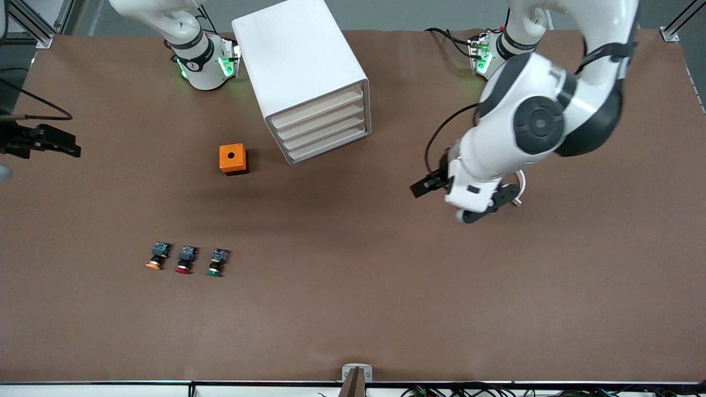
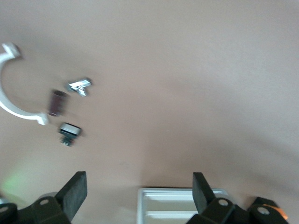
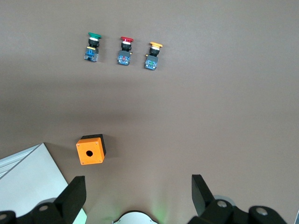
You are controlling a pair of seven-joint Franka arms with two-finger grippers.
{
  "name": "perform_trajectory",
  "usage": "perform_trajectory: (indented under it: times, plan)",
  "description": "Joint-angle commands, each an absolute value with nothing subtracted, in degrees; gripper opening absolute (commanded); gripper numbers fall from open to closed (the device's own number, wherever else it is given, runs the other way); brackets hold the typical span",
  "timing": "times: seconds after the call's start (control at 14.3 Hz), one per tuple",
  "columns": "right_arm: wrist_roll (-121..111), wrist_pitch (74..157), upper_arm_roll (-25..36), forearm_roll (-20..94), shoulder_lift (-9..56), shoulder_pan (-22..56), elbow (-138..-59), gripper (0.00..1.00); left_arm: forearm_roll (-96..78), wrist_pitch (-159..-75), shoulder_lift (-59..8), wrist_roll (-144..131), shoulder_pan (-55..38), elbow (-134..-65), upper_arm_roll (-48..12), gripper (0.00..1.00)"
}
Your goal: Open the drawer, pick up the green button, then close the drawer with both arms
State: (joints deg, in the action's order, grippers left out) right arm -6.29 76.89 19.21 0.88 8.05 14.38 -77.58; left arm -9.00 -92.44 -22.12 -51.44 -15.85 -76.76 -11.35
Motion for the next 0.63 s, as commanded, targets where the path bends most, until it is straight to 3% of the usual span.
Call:
perform_trajectory:
  times: [0.0, 0.14, 0.35, 0.56]
  plan:
    - [-5.27, 77.43, 18.72, 0.17, 4.93, 14.41, -80.94, 1.00, -7.13, -88.44, -18.55, -41.44, -10.74, -78.84, -11.60, 1.00]
    - [-5.19, 77.43, 17.50, 0.18, 4.57, 13.28, -81.04, 1.00, -3.97, -85.44, -17.14, -35.71, -8.01, -78.84, -11.86, 0.99]
    - [-3.97, 78.31, 7.24, 0.18, 3.26, 3.36, -81.73, 1.00, -1.94, -84.38, -15.47, -29.56, -4.67, -79.19, -11.78, 0.99]
    - [2.10, 80.41, 6.24, 0.18, 0.28, 3.16, -85.42, 1.00, -1.06, -84.37, -15.12, -24.09, -2.03, -79.89, -11.69, 1.00]
